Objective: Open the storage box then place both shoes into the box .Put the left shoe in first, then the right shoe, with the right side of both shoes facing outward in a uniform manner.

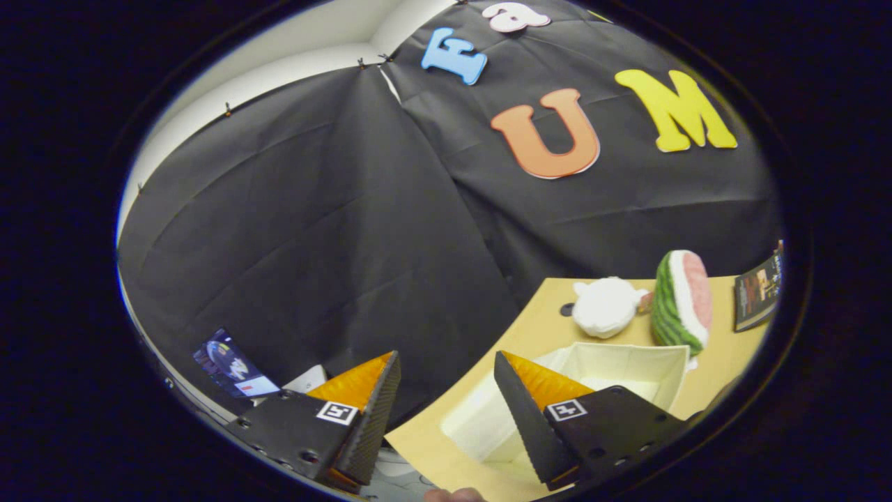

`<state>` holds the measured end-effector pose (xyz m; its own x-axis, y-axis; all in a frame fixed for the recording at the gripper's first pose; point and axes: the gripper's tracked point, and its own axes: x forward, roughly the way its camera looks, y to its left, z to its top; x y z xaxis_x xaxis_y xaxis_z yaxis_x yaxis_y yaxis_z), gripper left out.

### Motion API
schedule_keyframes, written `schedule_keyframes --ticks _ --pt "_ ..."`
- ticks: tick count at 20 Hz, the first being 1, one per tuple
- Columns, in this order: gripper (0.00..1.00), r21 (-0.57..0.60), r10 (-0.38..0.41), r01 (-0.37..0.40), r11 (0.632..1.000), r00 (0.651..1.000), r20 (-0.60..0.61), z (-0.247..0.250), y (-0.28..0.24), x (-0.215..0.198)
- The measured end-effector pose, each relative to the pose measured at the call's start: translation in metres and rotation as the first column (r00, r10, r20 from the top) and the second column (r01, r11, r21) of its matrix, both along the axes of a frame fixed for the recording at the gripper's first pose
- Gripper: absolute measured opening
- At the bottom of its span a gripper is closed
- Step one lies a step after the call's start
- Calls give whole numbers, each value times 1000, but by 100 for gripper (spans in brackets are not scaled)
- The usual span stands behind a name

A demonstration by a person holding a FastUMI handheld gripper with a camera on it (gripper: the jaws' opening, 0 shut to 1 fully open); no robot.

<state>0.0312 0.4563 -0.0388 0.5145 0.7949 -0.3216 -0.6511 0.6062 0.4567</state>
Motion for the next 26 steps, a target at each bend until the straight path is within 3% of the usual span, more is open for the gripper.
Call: schedule_keyframes --ticks 6,9,13,20,26 --pt "91 -69 -227 239 969 963 145 13 -101 25" --pt "95 -102 -337 369 924 911 238 22 -170 35" --pt "95 -109 -452 491 864 853 260 12 -257 41" --pt "95 -146 -591 626 766 775 224 -32 -393 44" --pt "95 -295 -615 630 718 773 155 -131 -447 39"
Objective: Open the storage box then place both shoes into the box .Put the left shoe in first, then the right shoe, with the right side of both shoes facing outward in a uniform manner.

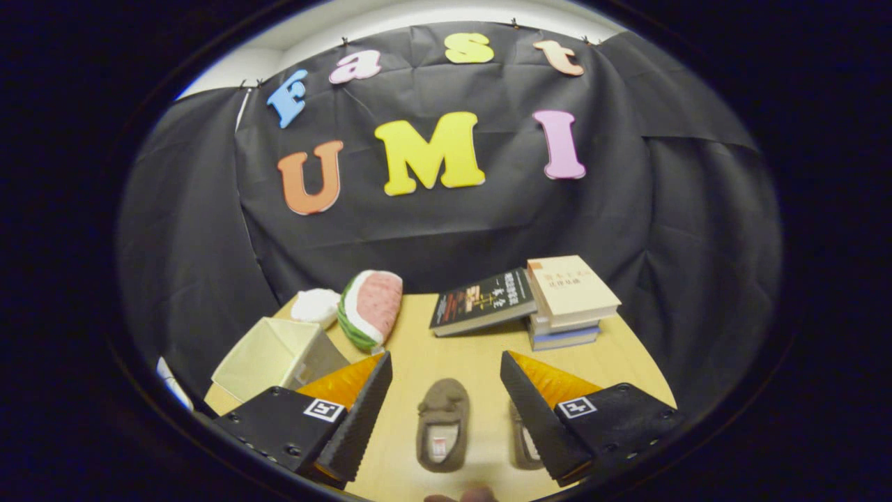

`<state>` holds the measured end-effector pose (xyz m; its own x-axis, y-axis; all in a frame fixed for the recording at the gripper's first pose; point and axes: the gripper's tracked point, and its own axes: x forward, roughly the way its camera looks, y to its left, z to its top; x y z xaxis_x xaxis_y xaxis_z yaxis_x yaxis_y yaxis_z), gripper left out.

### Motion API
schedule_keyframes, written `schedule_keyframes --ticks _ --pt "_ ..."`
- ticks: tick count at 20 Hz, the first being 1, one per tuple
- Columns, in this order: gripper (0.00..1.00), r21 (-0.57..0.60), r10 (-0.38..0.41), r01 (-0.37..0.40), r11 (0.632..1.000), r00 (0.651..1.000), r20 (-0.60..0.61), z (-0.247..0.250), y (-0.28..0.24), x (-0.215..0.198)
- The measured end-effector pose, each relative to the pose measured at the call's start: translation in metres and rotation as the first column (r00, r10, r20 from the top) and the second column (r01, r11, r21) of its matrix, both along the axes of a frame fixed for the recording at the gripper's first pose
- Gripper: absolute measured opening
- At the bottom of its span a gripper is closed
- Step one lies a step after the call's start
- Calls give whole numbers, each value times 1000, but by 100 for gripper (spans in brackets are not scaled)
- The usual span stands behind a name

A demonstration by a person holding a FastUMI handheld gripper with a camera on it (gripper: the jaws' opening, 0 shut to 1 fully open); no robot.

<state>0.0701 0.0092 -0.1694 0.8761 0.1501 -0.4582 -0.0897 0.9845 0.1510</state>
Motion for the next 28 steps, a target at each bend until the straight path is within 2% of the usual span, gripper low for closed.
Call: schedule_keyframes --ticks 4,8,9,12,14,20,21,23,28 --pt "95 -35 24 -30 999 988 -150 -80 -7 -8" --pt "93 -22 46 -55 998 958 -282 -132 2 -10" --pt "87 -21 51 -61 998 951 -305 -144 5 -9" --pt "79 -1 52 -56 998 924 -378 -169 9 -4" --pt "70 15 49 -47 999 908 -417 -183 10 -1" --pt "18 62 48 -19 998 868 -495 -202 15 -3" --pt "22 59 33 -5 998 867 -498 -204 12 -4" --pt "2 72 23 16 997 860 -509 -204 14 -4" --pt "0 128 -10 92 987 848 -530 -193 17 -7"
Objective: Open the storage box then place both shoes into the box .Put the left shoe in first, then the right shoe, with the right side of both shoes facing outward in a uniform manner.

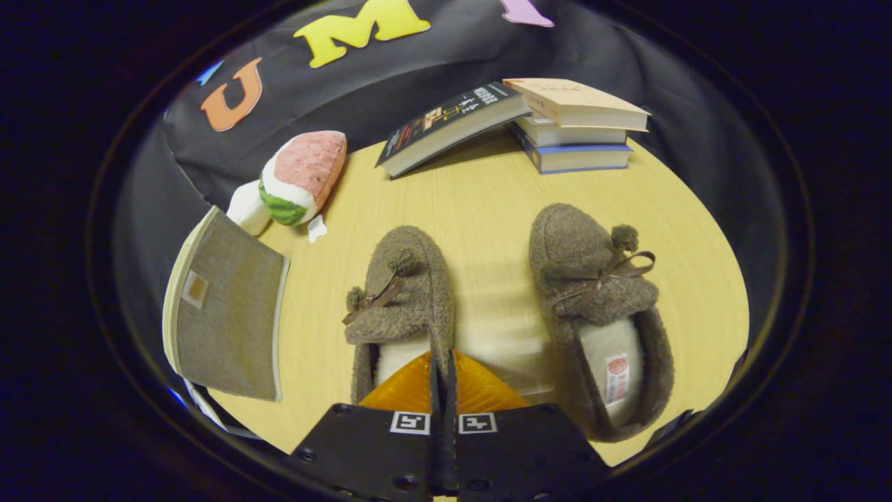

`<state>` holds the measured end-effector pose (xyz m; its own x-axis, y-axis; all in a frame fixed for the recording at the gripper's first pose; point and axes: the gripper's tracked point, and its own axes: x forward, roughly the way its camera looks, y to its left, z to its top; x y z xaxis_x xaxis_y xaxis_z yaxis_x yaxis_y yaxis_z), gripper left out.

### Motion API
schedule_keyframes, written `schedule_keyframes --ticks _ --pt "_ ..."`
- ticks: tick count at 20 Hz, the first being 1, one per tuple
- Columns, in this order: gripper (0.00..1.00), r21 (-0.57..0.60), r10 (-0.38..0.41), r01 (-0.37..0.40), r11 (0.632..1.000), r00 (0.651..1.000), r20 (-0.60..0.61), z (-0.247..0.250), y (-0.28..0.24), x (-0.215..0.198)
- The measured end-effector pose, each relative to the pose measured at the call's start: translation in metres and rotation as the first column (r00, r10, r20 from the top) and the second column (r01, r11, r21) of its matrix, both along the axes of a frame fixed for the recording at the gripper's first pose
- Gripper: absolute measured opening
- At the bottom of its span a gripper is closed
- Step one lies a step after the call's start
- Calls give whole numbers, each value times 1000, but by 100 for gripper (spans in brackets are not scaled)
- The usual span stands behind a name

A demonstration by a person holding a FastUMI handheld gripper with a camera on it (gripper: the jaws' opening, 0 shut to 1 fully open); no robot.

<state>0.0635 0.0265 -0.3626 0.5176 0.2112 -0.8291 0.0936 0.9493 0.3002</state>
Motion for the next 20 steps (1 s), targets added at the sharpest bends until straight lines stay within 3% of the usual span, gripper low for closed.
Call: schedule_keyframes --ticks 10,16,20 --pt "0 129 -179 169 977 981 73 116 45 -15" --pt "0 187 -169 132 974 965 200 216 128 4" --pt "0 216 -142 96 972 967 210 238 202 19"
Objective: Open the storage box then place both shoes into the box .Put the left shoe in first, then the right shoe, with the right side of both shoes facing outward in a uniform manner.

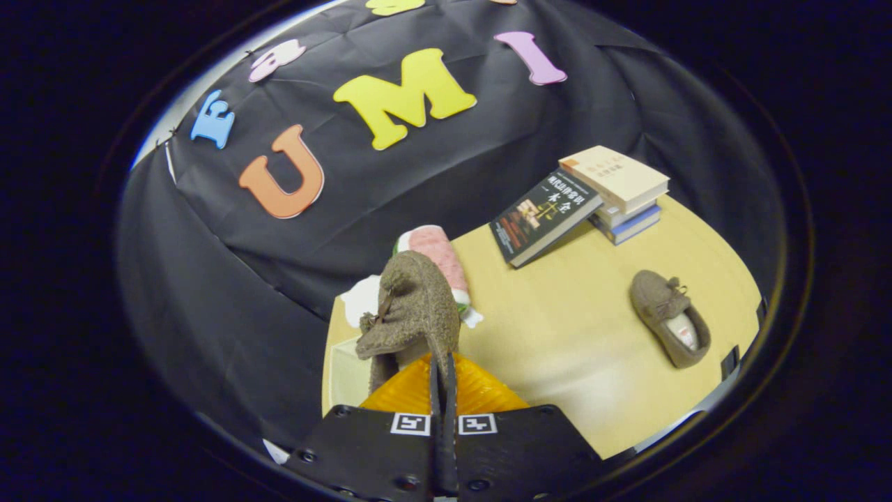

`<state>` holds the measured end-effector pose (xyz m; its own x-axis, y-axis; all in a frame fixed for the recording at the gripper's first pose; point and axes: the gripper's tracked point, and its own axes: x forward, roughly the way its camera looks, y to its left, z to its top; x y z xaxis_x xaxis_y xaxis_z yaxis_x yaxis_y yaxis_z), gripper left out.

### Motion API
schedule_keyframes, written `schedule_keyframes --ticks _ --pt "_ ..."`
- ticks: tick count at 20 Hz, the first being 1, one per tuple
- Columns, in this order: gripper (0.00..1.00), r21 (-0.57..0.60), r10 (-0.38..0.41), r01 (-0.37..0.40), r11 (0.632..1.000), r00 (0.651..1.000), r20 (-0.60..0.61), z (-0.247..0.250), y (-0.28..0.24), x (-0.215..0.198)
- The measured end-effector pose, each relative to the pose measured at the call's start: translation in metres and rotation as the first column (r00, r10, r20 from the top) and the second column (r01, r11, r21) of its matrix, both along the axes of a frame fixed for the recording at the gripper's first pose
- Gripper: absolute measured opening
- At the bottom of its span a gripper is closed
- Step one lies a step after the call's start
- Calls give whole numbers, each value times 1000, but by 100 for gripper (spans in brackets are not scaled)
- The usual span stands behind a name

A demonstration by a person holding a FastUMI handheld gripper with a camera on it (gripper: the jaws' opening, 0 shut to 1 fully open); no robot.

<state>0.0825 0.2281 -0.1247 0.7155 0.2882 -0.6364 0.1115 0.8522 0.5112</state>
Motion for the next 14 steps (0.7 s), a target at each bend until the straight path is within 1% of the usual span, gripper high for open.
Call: schedule_keyframes --ticks 4,6,8,12,14 --pt "0 -4 44 -44 999 998 -37 -20 68 4" --pt "0 -39 68 -70 997 997 -46 -35 97 2" --pt "0 -70 89 -95 993 993 -83 -58 121 0" --pt "0 -118 100 -116 986 987 -129 -87 144 -7" --pt "0 -128 115 -134 983 982 -149 -93 154 -14"
